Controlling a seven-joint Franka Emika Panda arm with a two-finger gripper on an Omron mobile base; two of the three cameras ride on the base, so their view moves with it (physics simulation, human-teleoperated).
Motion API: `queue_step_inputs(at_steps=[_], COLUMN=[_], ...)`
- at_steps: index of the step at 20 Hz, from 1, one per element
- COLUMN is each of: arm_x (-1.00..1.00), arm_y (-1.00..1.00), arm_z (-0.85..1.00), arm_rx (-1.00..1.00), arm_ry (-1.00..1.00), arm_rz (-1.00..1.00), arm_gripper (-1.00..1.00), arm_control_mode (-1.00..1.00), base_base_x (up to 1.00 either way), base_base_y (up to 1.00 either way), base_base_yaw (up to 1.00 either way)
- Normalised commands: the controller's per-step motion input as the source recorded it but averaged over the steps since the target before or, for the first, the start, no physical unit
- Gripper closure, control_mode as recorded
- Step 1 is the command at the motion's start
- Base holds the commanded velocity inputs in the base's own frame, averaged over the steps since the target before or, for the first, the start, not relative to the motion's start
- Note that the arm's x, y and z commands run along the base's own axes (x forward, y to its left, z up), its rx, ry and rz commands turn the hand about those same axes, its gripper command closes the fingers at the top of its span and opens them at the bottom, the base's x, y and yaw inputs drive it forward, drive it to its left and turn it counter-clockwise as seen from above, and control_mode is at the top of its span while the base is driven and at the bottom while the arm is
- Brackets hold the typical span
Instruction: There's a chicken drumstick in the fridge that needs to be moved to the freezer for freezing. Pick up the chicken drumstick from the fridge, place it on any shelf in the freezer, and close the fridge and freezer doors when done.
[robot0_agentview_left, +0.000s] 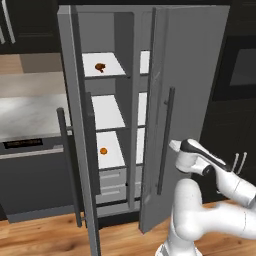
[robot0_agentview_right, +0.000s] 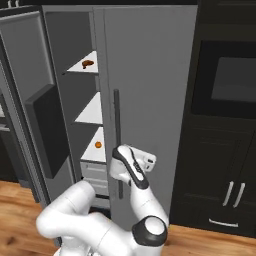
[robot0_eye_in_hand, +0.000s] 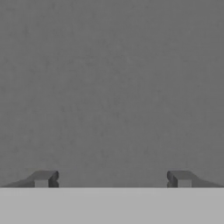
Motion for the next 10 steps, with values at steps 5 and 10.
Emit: queue_step_inputs(at_steps=[5, 10], arm_x=[0.10, 0.15], arm_y=[0.59, 0.08], arm_z=[0.24, 0.28], arm_rx=[0.15, 0.11], arm_ry=[0.04, 0.02], arm_rz=[0.03, 0.04], arm_gripper=[-1.00, -1.00], arm_control_mode=[-1.00, -1.00], base_base_x=[0.00, 0.00], base_base_y=[0.00, 0.00], base_base_yaw=[0.00, 0.00])
